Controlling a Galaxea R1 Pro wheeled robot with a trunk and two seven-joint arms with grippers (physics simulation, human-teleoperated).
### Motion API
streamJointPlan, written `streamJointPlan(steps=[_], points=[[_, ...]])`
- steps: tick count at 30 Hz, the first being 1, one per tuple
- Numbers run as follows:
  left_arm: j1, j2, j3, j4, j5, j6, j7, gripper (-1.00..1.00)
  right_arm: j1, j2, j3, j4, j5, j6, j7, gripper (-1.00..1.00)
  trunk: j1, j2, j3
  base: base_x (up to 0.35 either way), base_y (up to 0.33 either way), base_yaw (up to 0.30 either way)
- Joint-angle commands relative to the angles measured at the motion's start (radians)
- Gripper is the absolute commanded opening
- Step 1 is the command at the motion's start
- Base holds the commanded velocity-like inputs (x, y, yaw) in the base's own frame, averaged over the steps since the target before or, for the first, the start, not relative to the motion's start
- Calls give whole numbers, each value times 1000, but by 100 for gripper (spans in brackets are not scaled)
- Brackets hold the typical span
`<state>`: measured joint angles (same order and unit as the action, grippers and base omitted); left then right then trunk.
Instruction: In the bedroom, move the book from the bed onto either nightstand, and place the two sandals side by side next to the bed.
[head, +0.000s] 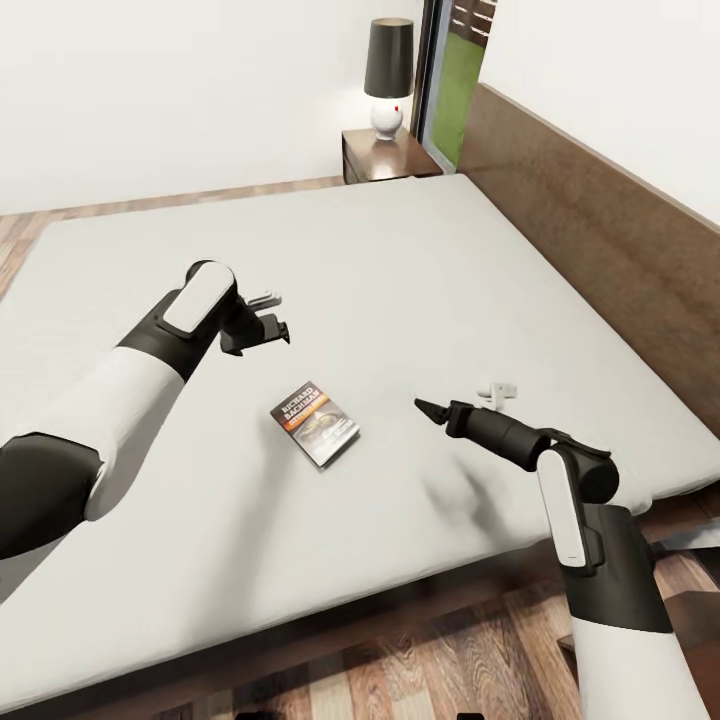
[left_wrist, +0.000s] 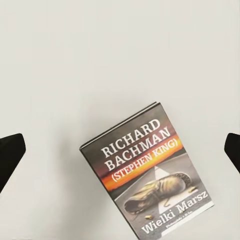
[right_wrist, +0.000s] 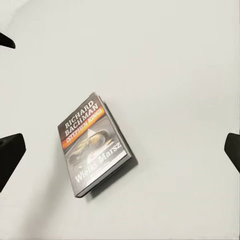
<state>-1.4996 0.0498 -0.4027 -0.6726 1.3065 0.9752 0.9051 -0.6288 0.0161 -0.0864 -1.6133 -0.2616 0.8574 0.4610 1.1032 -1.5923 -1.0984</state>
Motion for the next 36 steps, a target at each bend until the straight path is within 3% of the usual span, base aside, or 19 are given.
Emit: streamJointPlan(steps=[1, 10, 11, 12, 16, 21, 28, 36], points=[[5, 1, -7, 0, 7, -5, 5, 100, 5, 0, -7, 0, -4, 10, 3, 100, 0, 0, -2, 0, 0, 0], [22, -5, -11, 42, -30, -55, -16, 100, 28, -1, -10, 0, -26, 13, 2, 100, 0, 0, -14, 0, 0, 0], [22, -6, -11, 54, -99, -92, -32, 100, 29, -1, -10, 0, -27, 13, 2, 100, 0, 0, -16, 0, 0, 0], [22, -6, -11, 54, -99, -92, -32, 100, 29, -1, -10, 0, -27, 13, 2, 100, 0, 0, -17, 0, 0, 0], [26, -8, -12, 82, -182, -159, -115, 100, 31, -2, -11, -1, -28, 14, 2, 100, 0, 0, -23, 0, 0, 0], [31, -6, -12, 100, -222, -191, -168, 100, 32, -2, -10, -1, -28, 14, 2, 100, 0, 0, -31, 0, 0, 0], [31, -8, -9, 88, -232, -197, -177, 100, 32, -2, -5, -2, -28, 12, 2, 100, 0, 0, -42, 0, 0, 0], [27, -7, 2, 58, -221, -182, -204, 100, 32, -2, -2, -2, -28, 11, 2, 100, 31, -56, -79, 0, 0, 0]])
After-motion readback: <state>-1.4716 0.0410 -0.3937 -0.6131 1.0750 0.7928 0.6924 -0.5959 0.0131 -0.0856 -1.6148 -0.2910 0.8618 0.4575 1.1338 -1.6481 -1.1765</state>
